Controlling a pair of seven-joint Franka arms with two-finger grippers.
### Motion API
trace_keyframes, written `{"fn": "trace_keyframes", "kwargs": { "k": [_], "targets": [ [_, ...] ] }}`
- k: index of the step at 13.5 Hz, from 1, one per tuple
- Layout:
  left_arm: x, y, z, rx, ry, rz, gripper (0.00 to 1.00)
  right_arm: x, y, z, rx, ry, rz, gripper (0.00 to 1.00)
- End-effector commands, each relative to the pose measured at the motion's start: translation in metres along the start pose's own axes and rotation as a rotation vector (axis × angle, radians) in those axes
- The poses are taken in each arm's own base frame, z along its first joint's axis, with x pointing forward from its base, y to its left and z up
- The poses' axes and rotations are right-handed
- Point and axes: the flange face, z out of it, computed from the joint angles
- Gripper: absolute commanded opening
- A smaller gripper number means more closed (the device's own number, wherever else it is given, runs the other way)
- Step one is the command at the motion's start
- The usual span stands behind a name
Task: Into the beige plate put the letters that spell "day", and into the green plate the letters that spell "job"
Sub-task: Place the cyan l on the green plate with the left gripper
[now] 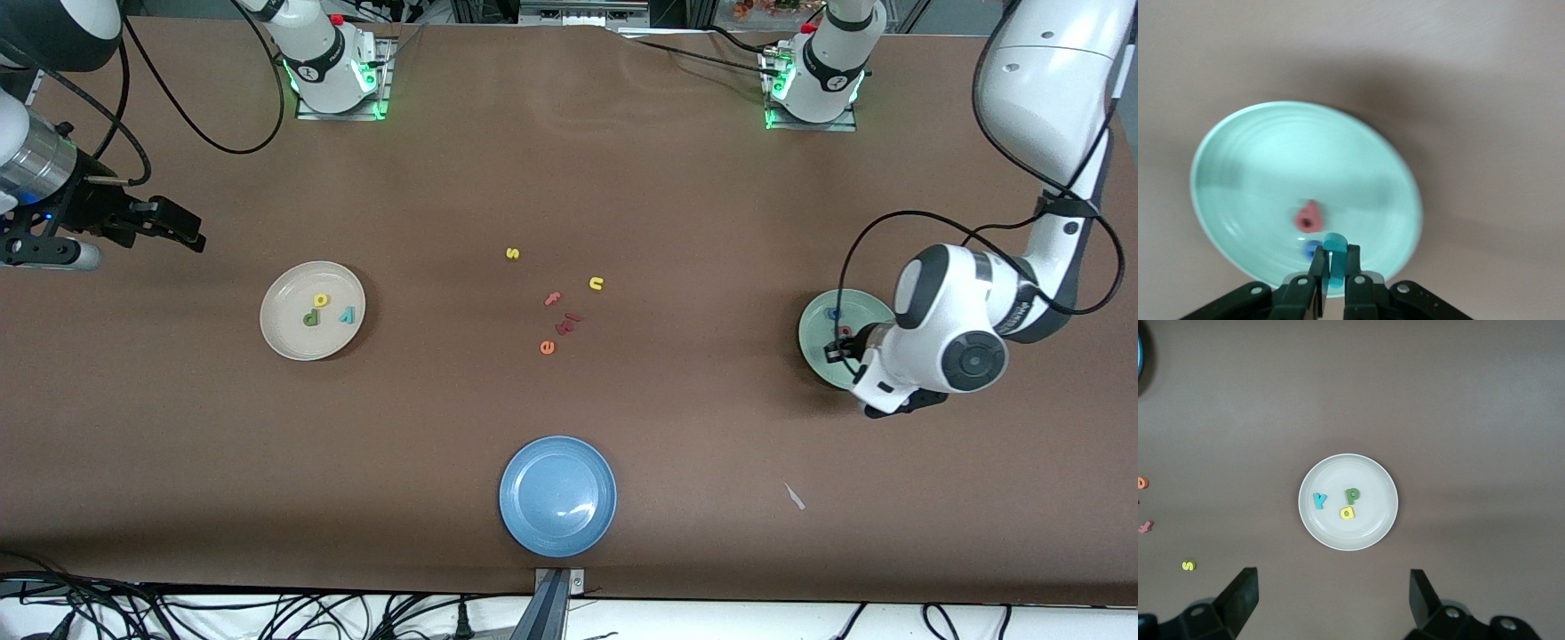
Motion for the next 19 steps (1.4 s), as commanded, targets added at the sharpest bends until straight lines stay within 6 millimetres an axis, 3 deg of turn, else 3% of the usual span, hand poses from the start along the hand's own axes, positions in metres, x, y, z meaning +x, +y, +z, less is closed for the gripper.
{"fn": "trace_keyframes", "kwargs": {
  "k": [1, 3, 5, 8, 9, 10, 11, 14, 16, 19],
  "targets": [
    [-0.002, -0.029, 0.023, -0.001, -0.058, 0.058, 0.0, -0.001, 0.002, -0.004, 0.006, 0.001, -0.009, 1.0],
    [0.001, -0.052, 0.043, -0.012, -0.098, 0.066, 0.0, -0.001, 0.002, -0.004, 0.006, -0.001, -0.009, 1.0],
    [0.003, -0.062, 0.057, -0.014, -0.12, 0.069, 0.01, -0.001, 0.002, -0.004, 0.006, -0.001, -0.009, 1.0],
    [0.006, -0.065, 0.063, -0.017, -0.126, 0.065, 0.21, -0.001, 0.002, -0.004, 0.006, -0.001, -0.009, 1.0],
    [0.006, -0.066, 0.061, -0.02, -0.124, 0.064, 0.42, -0.001, 0.001, -0.004, 0.006, -0.001, -0.01, 1.0],
    [0.008, -0.067, 0.052, -0.023, -0.108, 0.06, 0.8, -0.001, 0.002, -0.004, 0.006, -0.001, -0.009, 1.0],
    [0.009, -0.068, 0.04, -0.025, -0.089, 0.056, 1.0, -0.001, 0.001, -0.004, 0.006, -0.001, -0.01, 1.0],
    [0.011, -0.065, -0.029, -0.037, 0.037, 0.039, 1.0, -0.002, 0.002, -0.005, 0.006, -0.001, -0.009, 1.0],
    [0.009, -0.05, -0.076, -0.054, 0.122, 0.054, 1.0, -0.001, 0.002, -0.004, 0.006, -0.002, -0.009, 1.0],
    [-0.002, -0.042, -0.132, -0.062, 0.222, 0.068, 1.0, -0.001, 0.002, -0.004, 0.006, -0.001, -0.009, 1.0]
  ]
}}
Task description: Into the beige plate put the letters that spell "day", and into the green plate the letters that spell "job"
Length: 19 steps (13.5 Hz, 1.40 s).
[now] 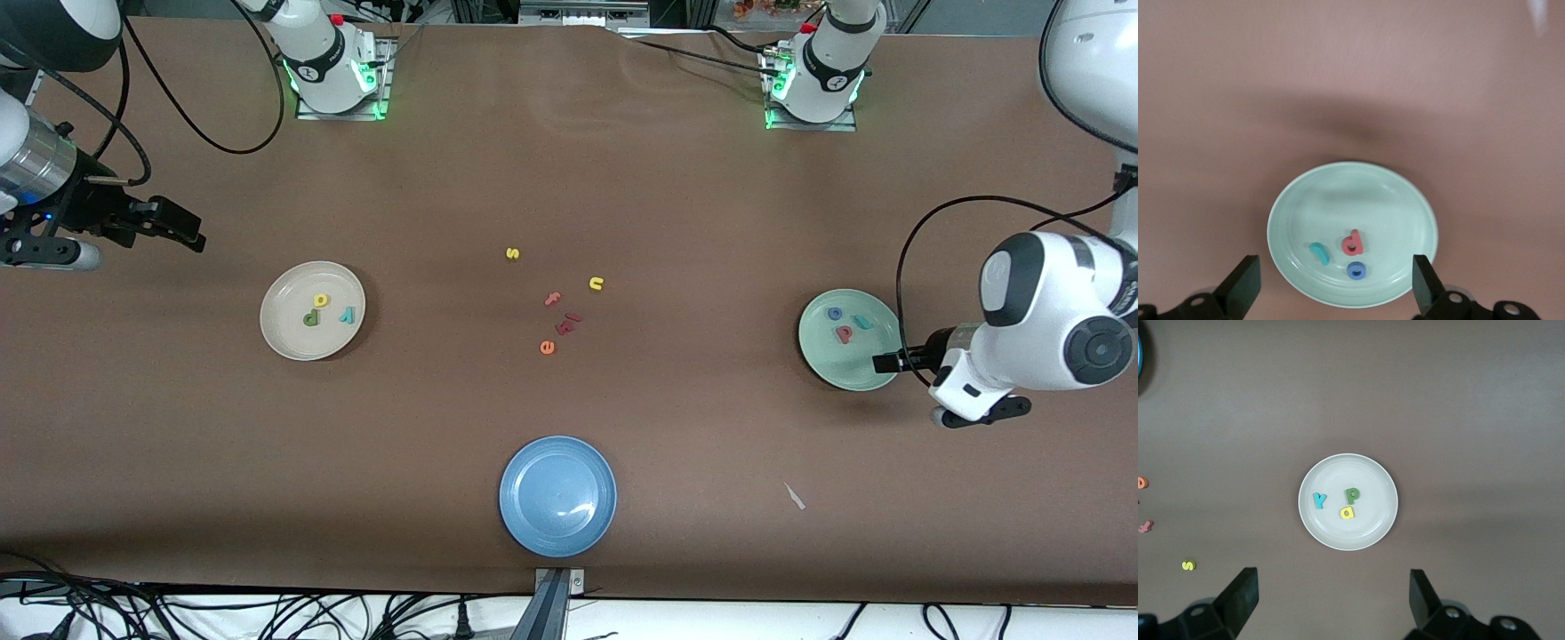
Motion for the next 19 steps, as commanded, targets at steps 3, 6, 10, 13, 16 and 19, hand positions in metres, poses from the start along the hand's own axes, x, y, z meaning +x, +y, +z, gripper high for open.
{"fn": "trace_keyframes", "kwargs": {
  "k": [3, 6, 10, 13, 16, 19],
  "targets": [
    [-0.016, 0.02, -0.084, 0.006, 0.134, 0.036, 1.0, -0.001, 0.002, -0.004, 0.006, -0.001, -0.009, 1.0],
    [-0.028, 0.03, -0.112, -0.002, 0.175, 0.043, 1.0, -0.001, 0.002, -0.004, 0.006, -0.001, -0.009, 1.0],
    [-0.045, 0.044, -0.144, -0.002, 0.228, 0.066, 1.0, -0.001, 0.002, -0.004, 0.006, -0.001, -0.009, 1.0],
    [-0.048, 0.045, -0.15, -0.001, 0.237, 0.066, 1.0, -0.001, 0.002, -0.004, 0.006, -0.001, -0.009, 1.0],
    [-0.047, 0.043, -0.15, 0.009, 0.241, 0.066, 1.0, -0.001, 0.002, -0.004, 0.006, -0.001, -0.009, 1.0],
    [-0.048, 0.046, -0.153, 0.008, 0.247, 0.069, 1.0, -0.001, 0.002, -0.004, 0.006, -0.001, -0.009, 1.0]
  ]
}}
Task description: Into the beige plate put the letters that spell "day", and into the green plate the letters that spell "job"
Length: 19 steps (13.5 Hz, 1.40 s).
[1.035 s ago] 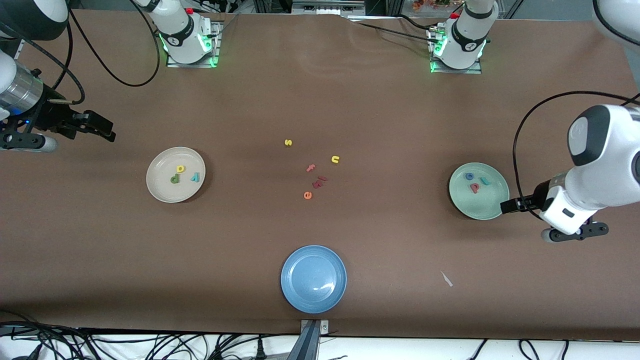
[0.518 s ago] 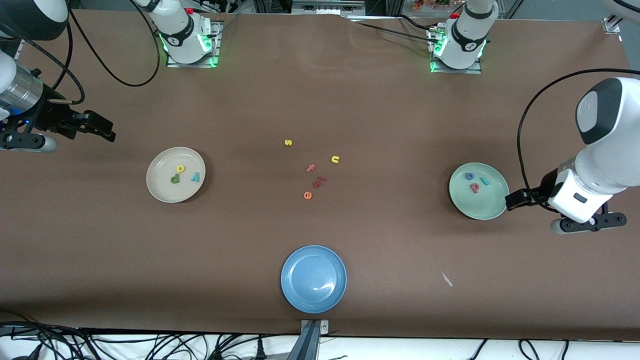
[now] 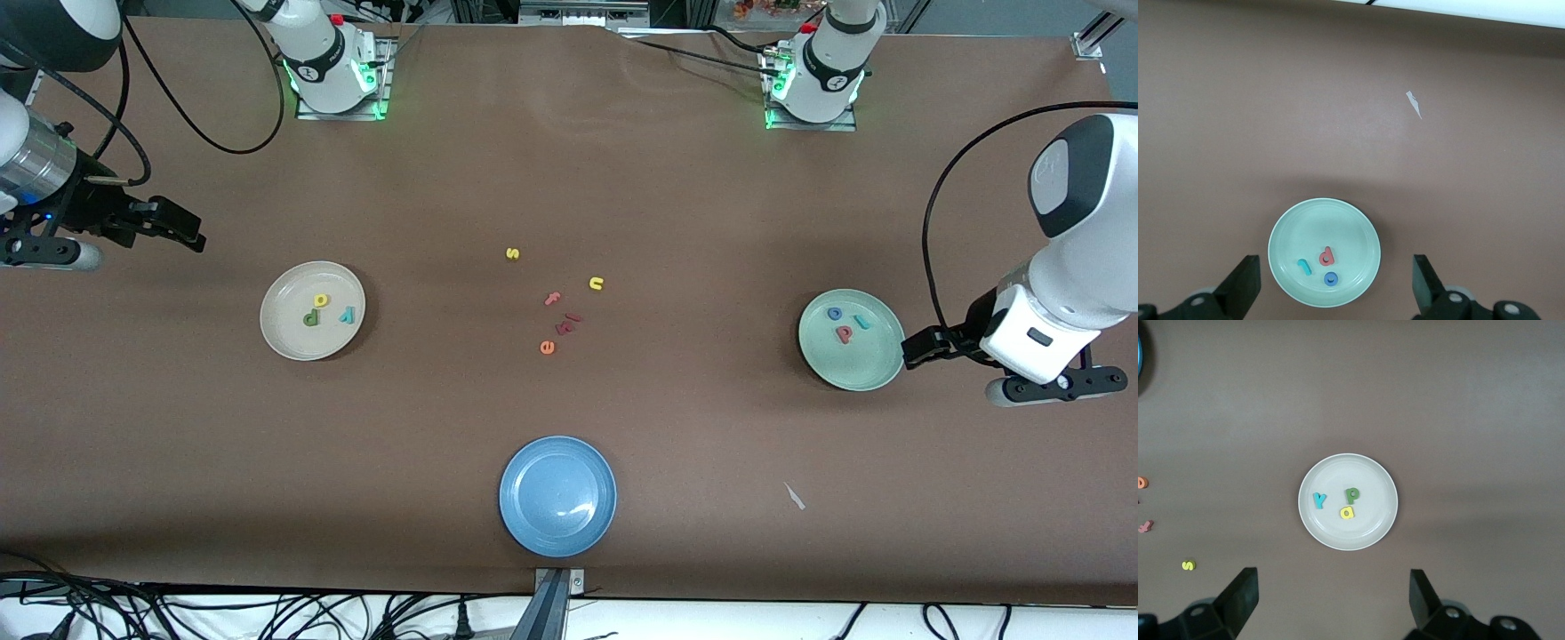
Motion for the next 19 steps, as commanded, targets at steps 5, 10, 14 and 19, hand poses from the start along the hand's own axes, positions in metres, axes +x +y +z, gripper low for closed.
{"fn": "trace_keyframes", "kwargs": {
  "k": [5, 10, 14, 19],
  "targets": [
    [-0.007, 0.021, -0.017, 0.075, 0.005, 0.018, 1.0, -0.001, 0.002, -0.004, 0.006, -0.001, -0.009, 1.0],
    [-0.007, 0.012, -0.014, 0.046, -0.015, 0.026, 1.0, -0.001, 0.002, -0.004, 0.006, -0.001, -0.009, 1.0],
    [-0.006, 0.007, -0.012, 0.047, -0.019, 0.085, 1.0, -0.001, 0.002, -0.004, 0.006, -0.003, -0.009, 1.0],
    [-0.006, 0.008, -0.012, 0.047, -0.021, 0.087, 1.0, -0.001, 0.002, -0.004, 0.006, -0.001, -0.009, 1.0]
  ]
}}
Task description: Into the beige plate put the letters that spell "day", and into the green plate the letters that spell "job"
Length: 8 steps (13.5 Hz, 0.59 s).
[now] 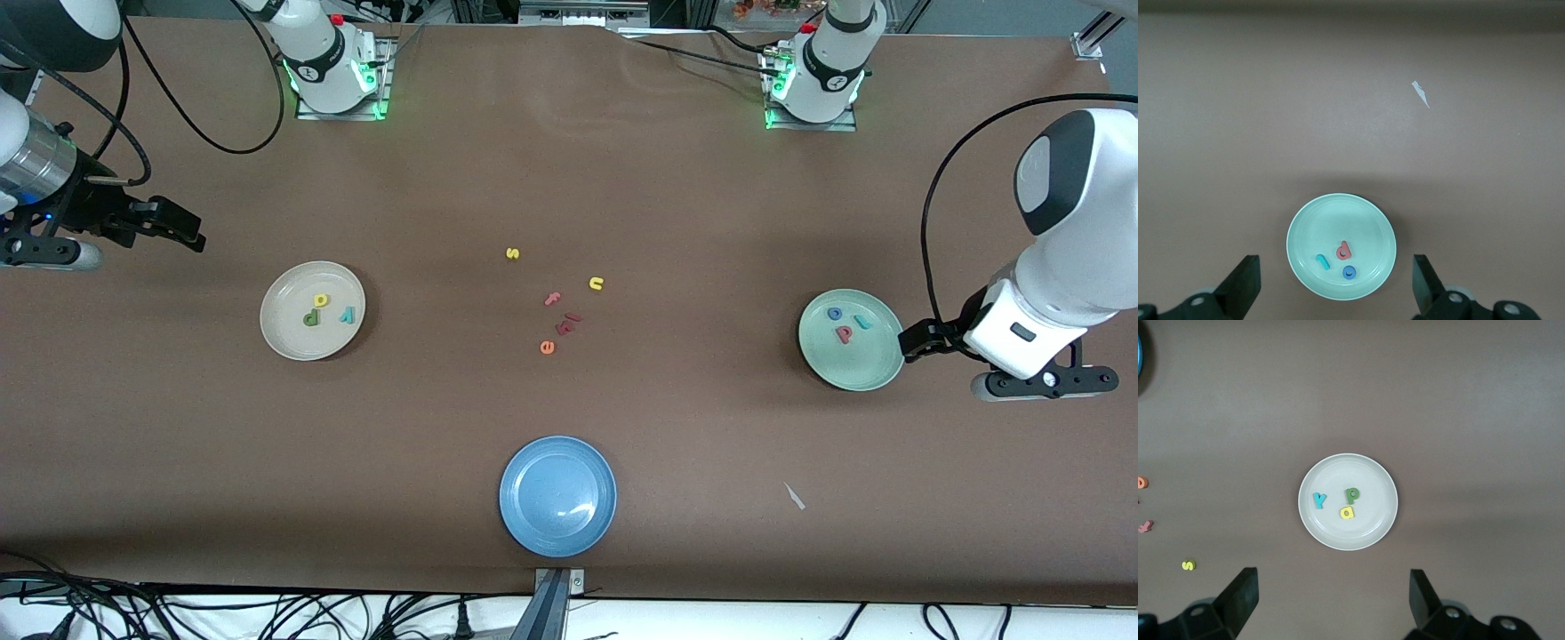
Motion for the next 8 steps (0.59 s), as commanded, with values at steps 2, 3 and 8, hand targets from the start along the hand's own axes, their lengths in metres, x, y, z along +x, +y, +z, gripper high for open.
{"fn": "trace_keyframes", "kwargs": {
  "k": [2, 3, 8],
  "targets": [
    [-0.0034, -0.0018, -0.0068, -0.016, -0.006, 0.009, 1.0, -0.0015, 0.0018, -0.0048, 0.006, 0.0, -0.009, 1.0],
    [-0.0029, -0.0031, -0.0082, -0.017, -0.003, 0.007, 1.0, -0.0015, 0.0018, -0.0048, 0.006, 0.0, -0.009, 1.0],
    [-0.0027, -0.0016, -0.0066, -0.018, -0.005, 0.004, 1.0, -0.0013, 0.0018, -0.0038, 0.006, -0.003, -0.009, 1.0]
  ]
}}
